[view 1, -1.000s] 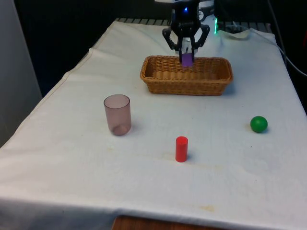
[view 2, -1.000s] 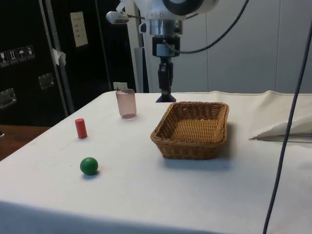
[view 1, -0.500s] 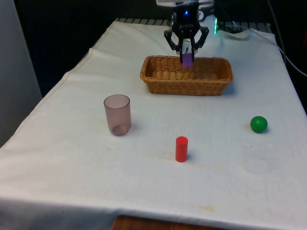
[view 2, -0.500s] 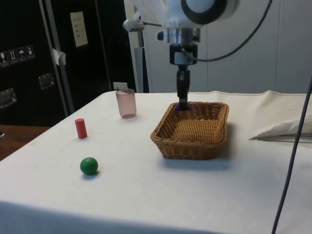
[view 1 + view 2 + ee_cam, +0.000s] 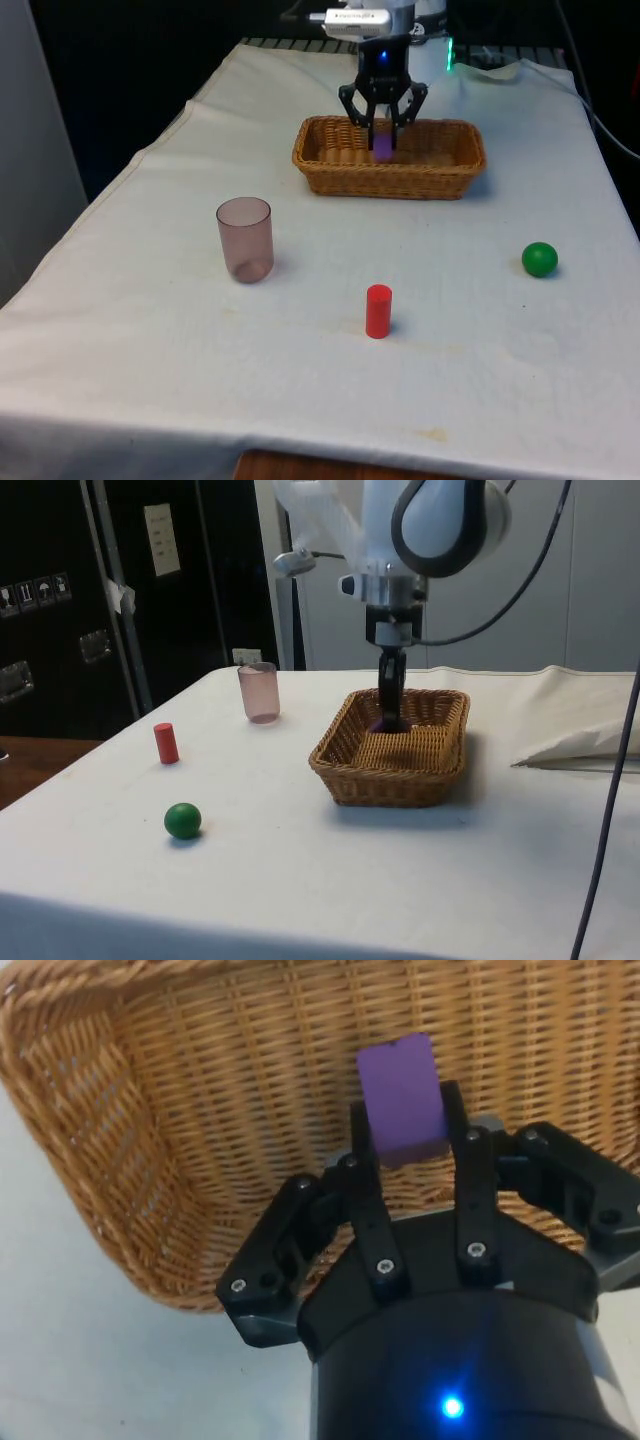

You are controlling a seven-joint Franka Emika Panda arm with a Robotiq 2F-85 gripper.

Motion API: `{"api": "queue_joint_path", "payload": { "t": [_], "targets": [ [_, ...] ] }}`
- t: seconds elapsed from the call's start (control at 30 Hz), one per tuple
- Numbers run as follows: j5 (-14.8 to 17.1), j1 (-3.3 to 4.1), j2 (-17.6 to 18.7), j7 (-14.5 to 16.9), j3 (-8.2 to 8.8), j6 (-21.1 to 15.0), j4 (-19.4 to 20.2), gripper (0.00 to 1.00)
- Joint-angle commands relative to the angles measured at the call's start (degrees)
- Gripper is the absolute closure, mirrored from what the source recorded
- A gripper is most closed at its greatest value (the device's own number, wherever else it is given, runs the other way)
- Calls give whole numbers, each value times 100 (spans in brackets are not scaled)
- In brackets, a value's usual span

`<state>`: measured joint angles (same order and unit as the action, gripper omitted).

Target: Pick up the triangular block and place it into the basket.

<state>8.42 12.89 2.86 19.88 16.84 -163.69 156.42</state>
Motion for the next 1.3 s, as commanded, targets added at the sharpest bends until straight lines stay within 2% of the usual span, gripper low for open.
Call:
{"api": "queue_joint_path", "payload": {
  "t": [0.0,0.1,0.13,0.17,0.2,0.33,0.37,0.43,0.47,0.5,0.67,0.77,0.8,0.83,1.07,1.27],
  "targets": [
    [195,17,-23,46,-57,-57,11,67],
    [344,23,57,57,-149,-138,17,67],
    [166,6,132,0,-80,-103,-23,66],
    [372,17,69,63,-166,-149,17,66],
    [401,11,80,69,-189,-160,17,63],
    [458,11,92,74,-223,-172,23,46],
    [464,11,92,74,-229,-178,29,35],
    [476,11,92,74,-235,-178,29,25],
    [304,6,166,0,-166,-132,-11,21],
    [476,11,92,74,-235,-178,29,21],
    [498,11,97,80,-246,-183,34,0],
    [464,6,138,52,-235,-183,23,0],
    [350,6,172,0,-189,-132,-6,0],
    [453,6,149,40,-229,-178,17,0],
    [350,6,235,-29,-183,-132,-6,0],
    [395,-6,275,-17,-143,-178,23,0]
  ]
}}
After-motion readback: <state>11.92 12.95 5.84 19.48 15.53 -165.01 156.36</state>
